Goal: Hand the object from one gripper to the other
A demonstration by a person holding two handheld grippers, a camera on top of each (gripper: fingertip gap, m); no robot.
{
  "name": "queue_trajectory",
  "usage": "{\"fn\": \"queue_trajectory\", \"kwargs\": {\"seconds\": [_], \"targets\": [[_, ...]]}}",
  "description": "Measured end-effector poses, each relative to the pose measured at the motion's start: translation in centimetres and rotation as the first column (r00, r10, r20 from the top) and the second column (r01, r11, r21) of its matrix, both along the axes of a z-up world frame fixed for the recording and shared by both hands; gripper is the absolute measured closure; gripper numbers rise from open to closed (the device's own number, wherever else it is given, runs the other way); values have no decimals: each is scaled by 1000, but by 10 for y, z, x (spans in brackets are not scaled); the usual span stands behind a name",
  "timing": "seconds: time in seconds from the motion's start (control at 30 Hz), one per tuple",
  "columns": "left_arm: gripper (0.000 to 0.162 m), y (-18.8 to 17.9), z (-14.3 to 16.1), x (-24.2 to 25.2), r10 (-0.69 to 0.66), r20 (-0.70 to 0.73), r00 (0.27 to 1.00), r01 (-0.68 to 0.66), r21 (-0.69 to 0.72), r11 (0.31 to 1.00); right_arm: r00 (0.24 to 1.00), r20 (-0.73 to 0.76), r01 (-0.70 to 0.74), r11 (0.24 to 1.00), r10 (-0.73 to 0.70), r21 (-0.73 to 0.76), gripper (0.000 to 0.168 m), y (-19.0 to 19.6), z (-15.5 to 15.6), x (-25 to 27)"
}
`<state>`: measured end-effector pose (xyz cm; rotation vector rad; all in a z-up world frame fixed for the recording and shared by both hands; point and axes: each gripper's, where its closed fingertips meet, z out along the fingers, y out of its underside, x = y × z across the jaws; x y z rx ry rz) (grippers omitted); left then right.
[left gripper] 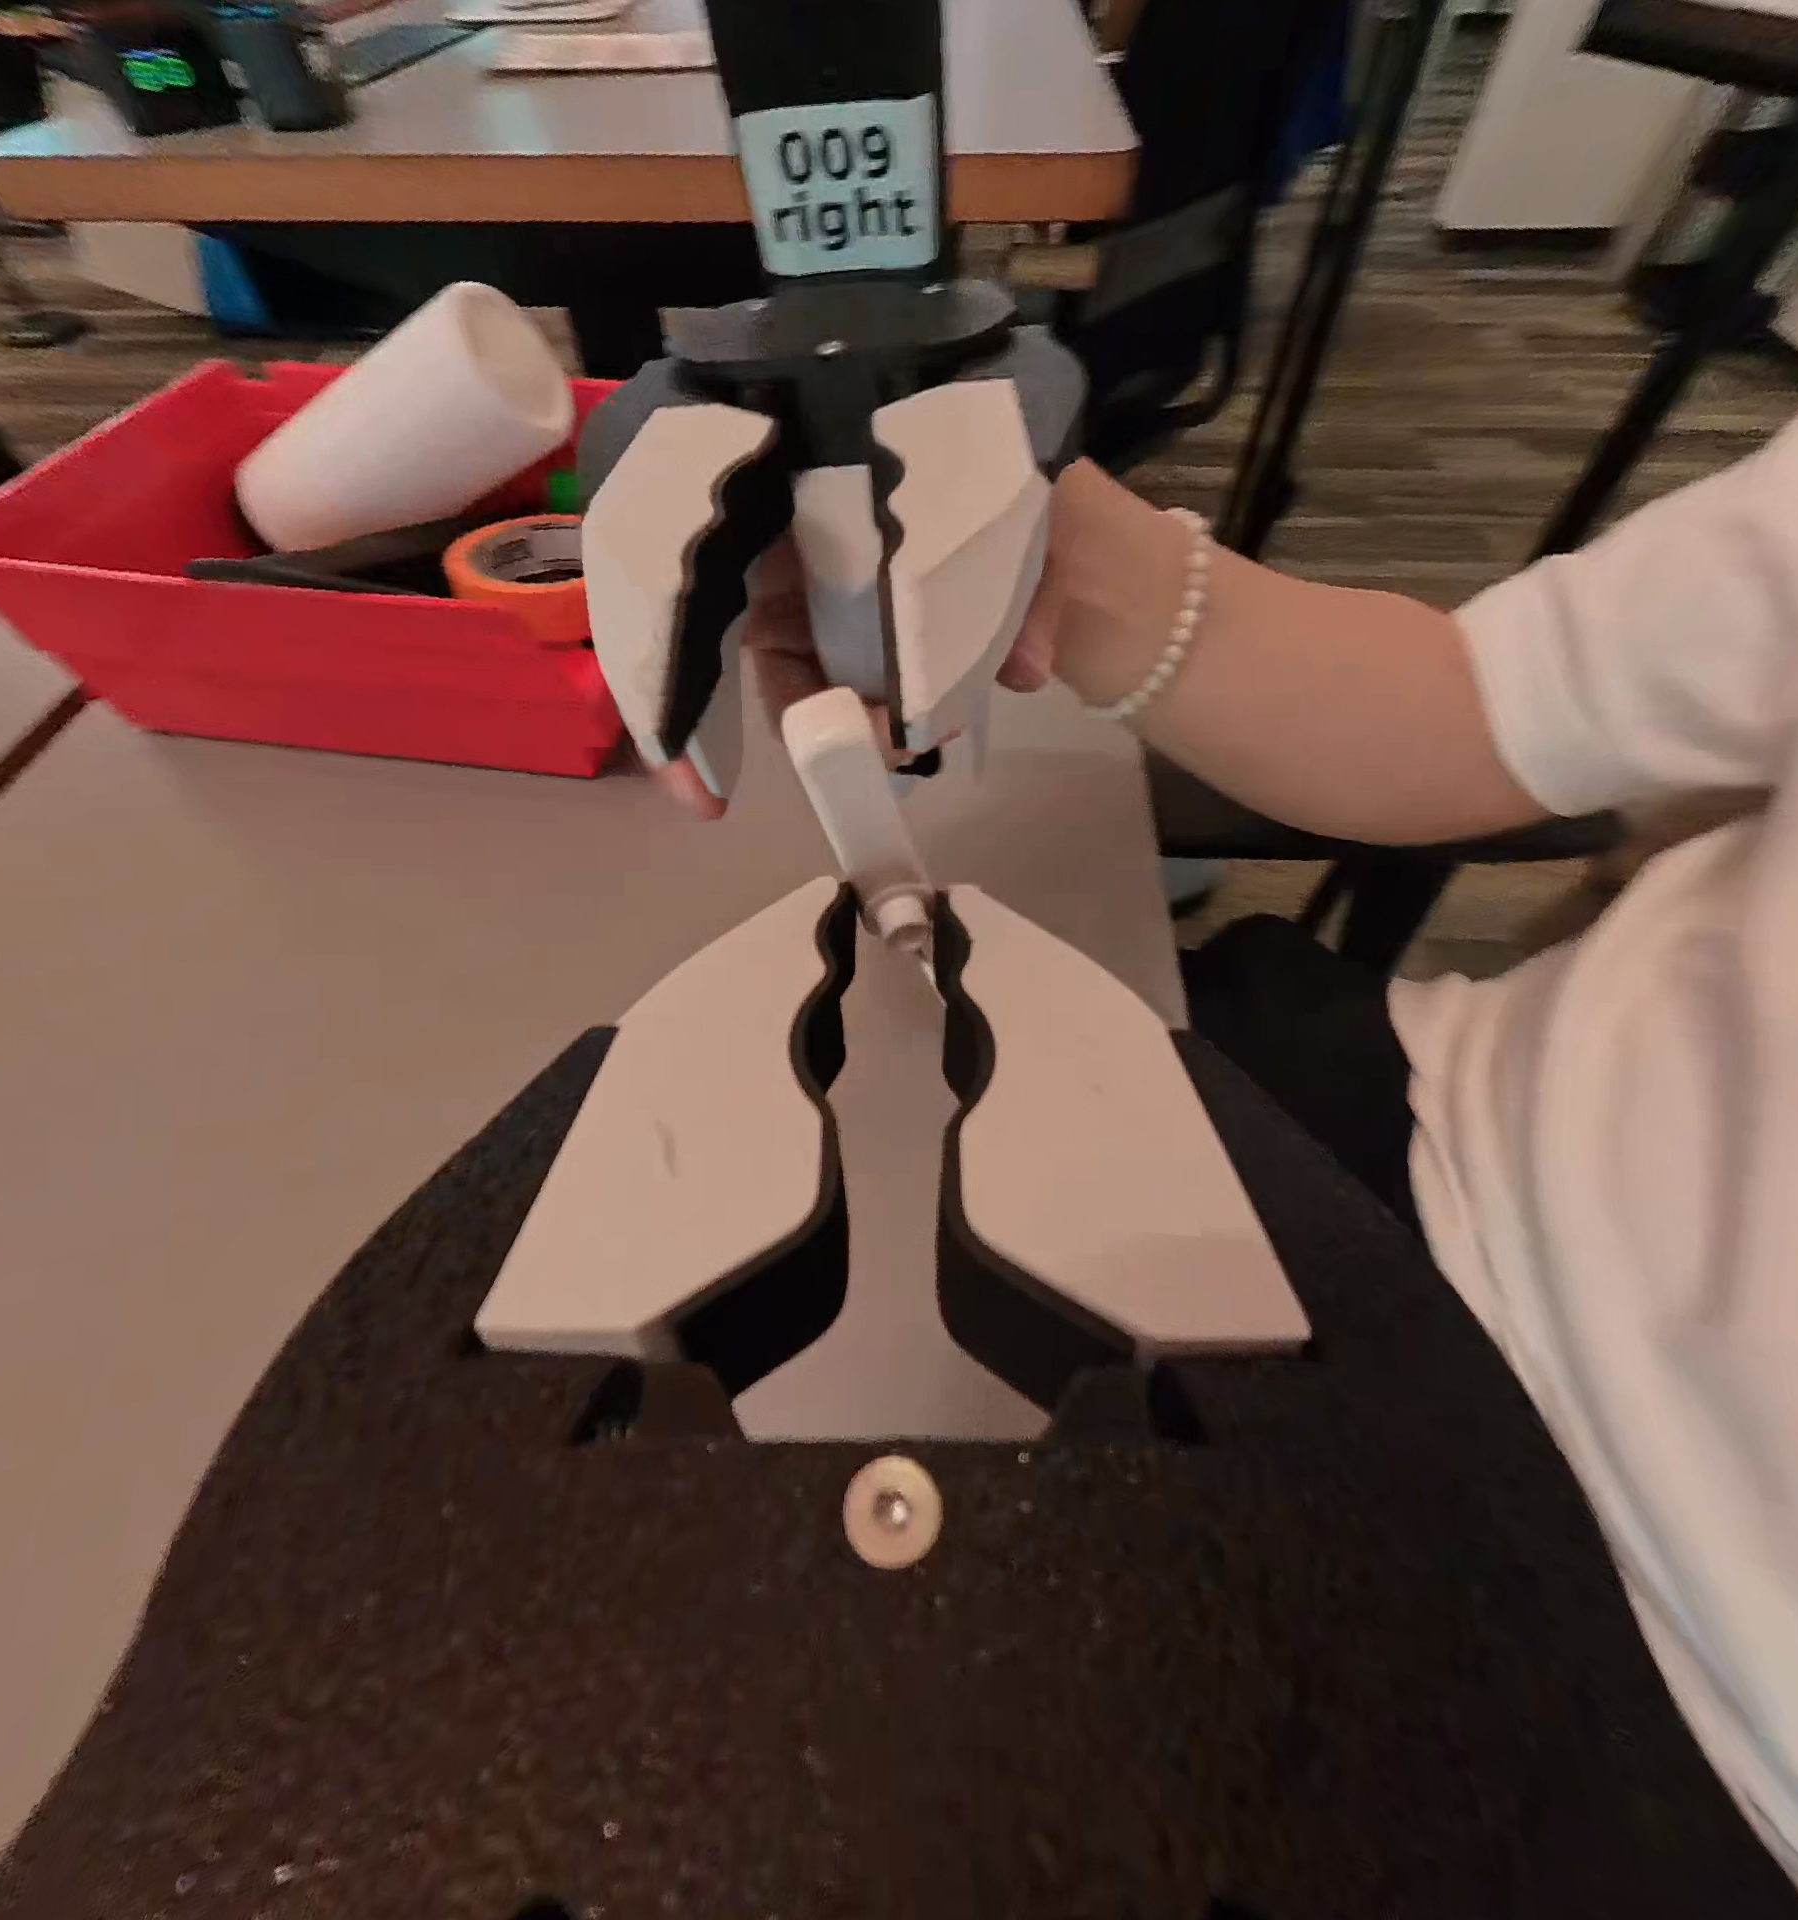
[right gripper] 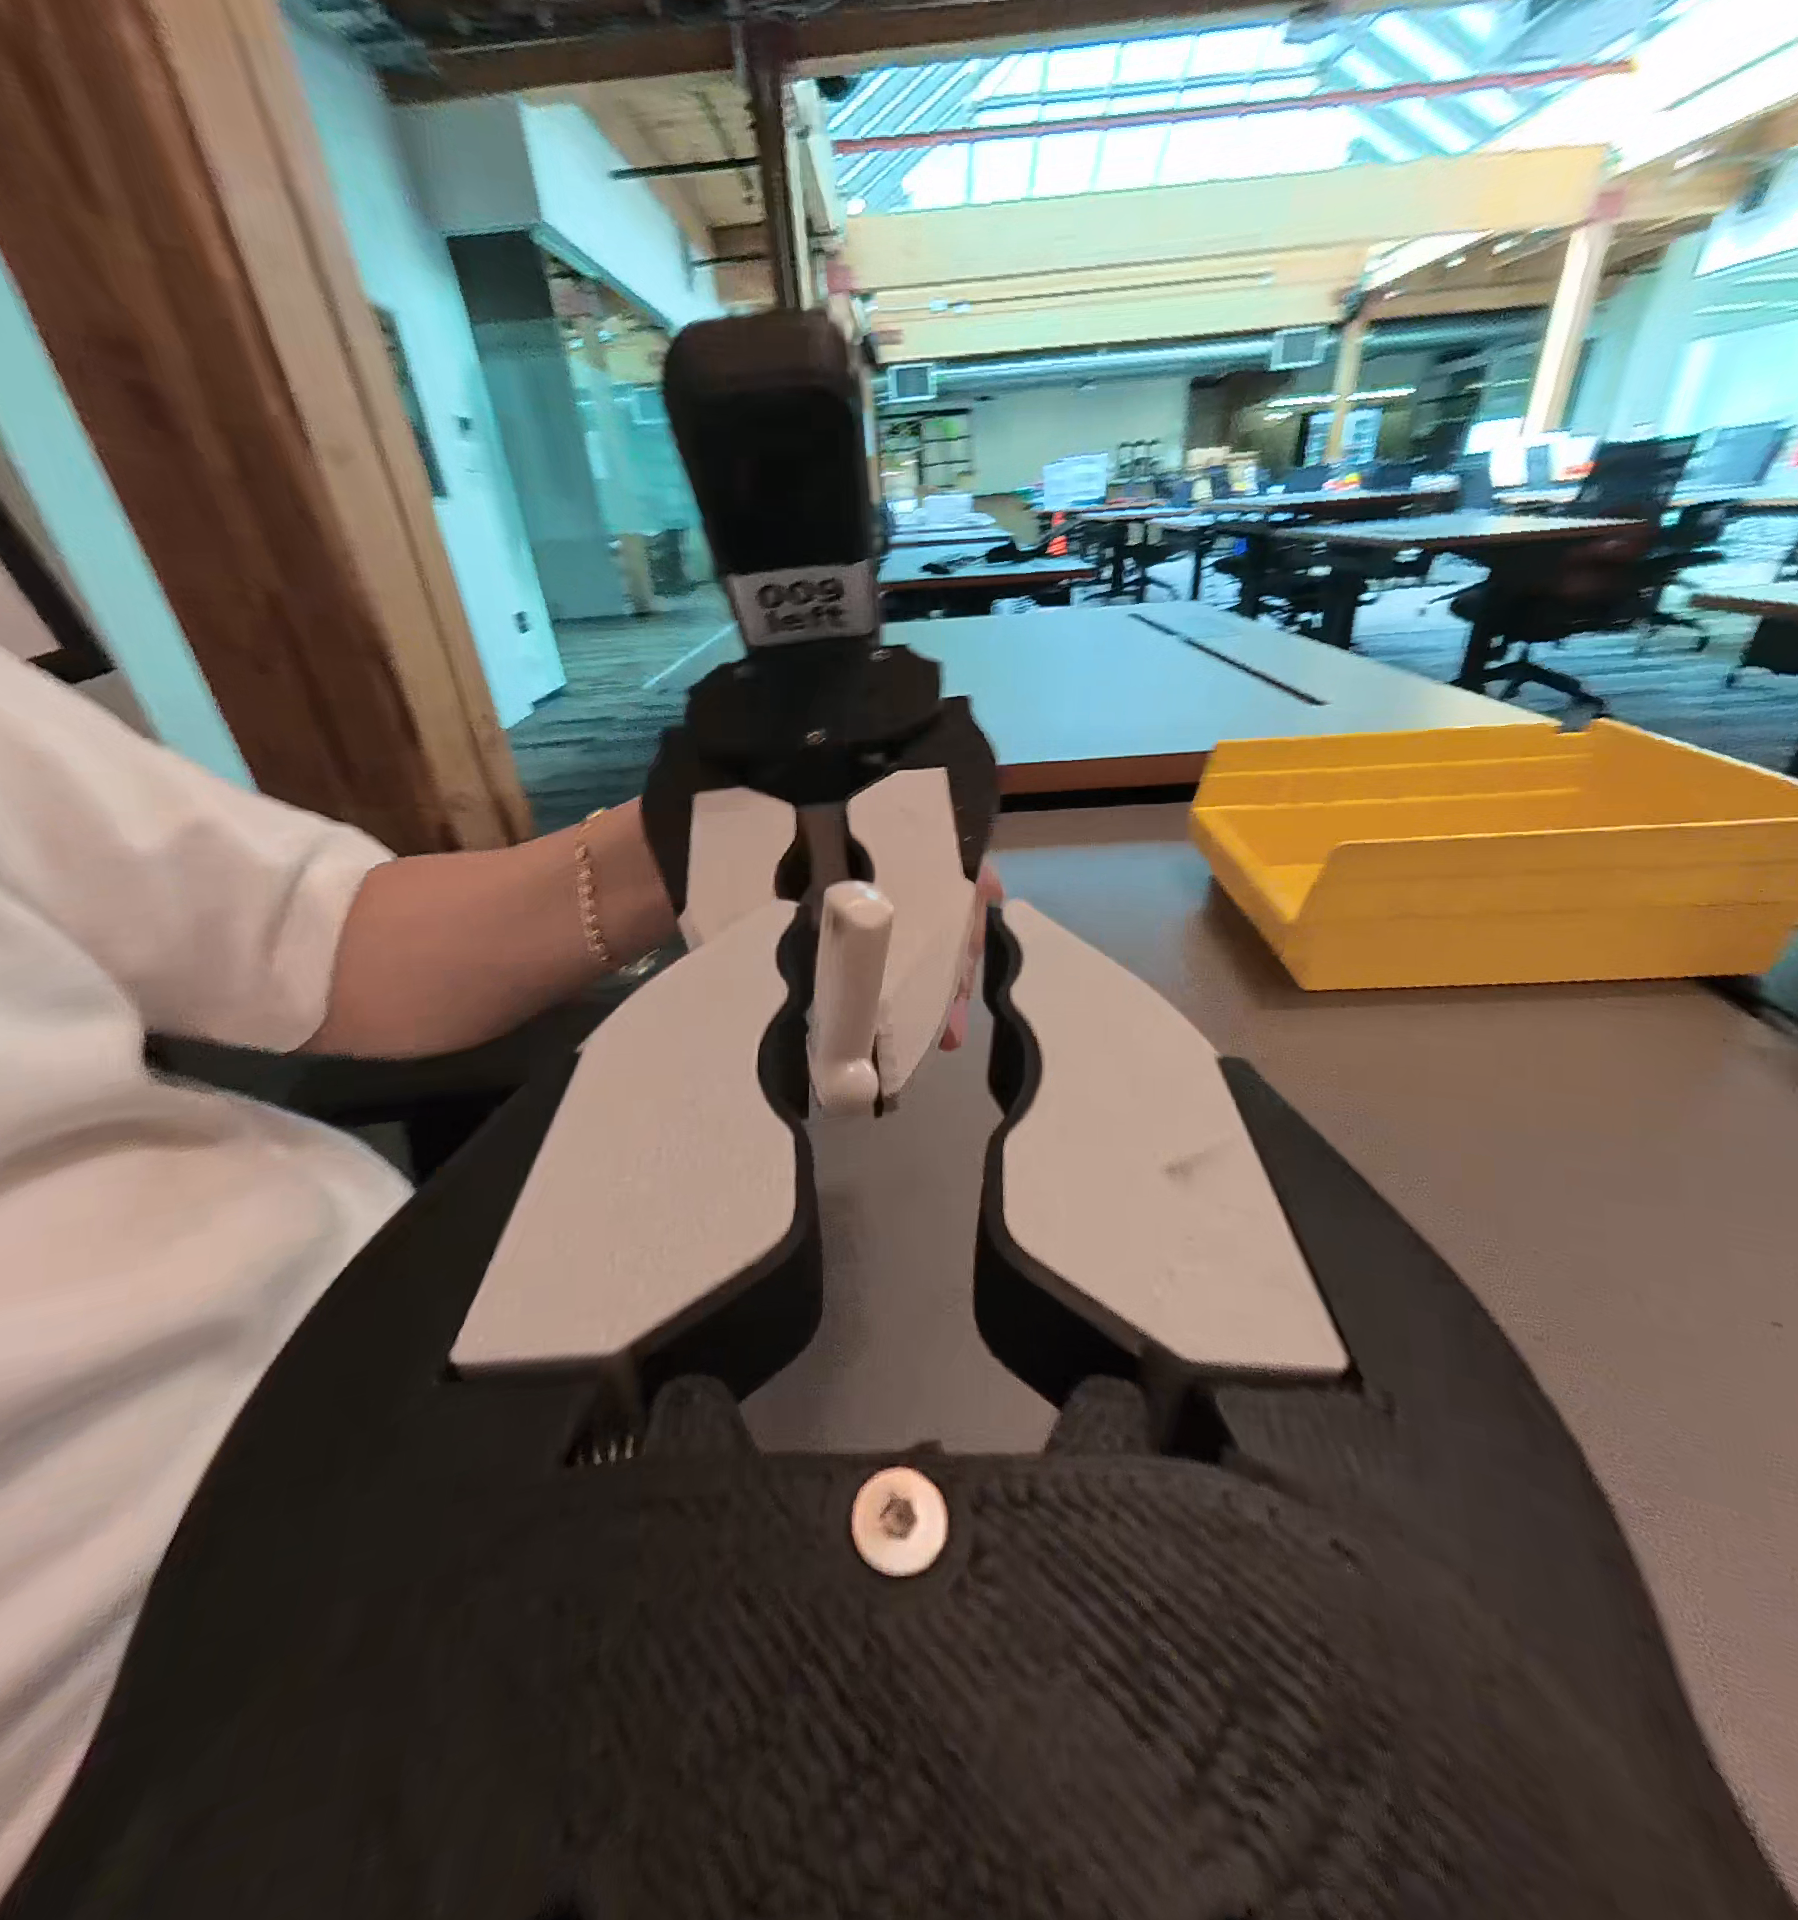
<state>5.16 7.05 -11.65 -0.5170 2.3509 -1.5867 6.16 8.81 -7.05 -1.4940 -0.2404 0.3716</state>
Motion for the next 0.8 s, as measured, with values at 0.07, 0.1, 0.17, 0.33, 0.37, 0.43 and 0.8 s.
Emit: {"fn": "queue_trajectory", "kwargs": {"seconds": [0.07, 0.1, 0.17, 0.33, 0.37, 0.43, 0.8], "targets": [[148, -1, 1, -5, -57, -28, 998, 57, -24, 998, 998, 29, -53, 999, 53, -9, 141, -1, -5, -9], [148, -1, 0, -7, -78, -43, 996, 77, -25, 997, 997, 46, -59, 998, 60, -18, 141, -1, -7, -11], [148, -1, -4, -9, -97, -59, 994, 97, -8, 995, 995, 66, -67, 997, 69, -38, 146, 2, -11, -15], [149, 7, -8, 4, 3, -19, 1000, -3, 1, 1000, 996, 84, -23, 998, 28, -64, 156, 9, -12, -11], [149, 14, -6, 14, 83, 19, 996, -83, 1, 997, 995, 88, 41, 998, -36, -57, 156, 12, -10, -2], [132, 33, 2, 33, 281, 112, 953, -285, 16, 959, 977, 52, 211, 976, -208, -52, 157, 16, -6, 25], [128, 52, 21, 54, 767, 277, 579, -780, -85, 620, 864, -199, 472, 882, -463, -3, 157, 20, 5, 67]]}}
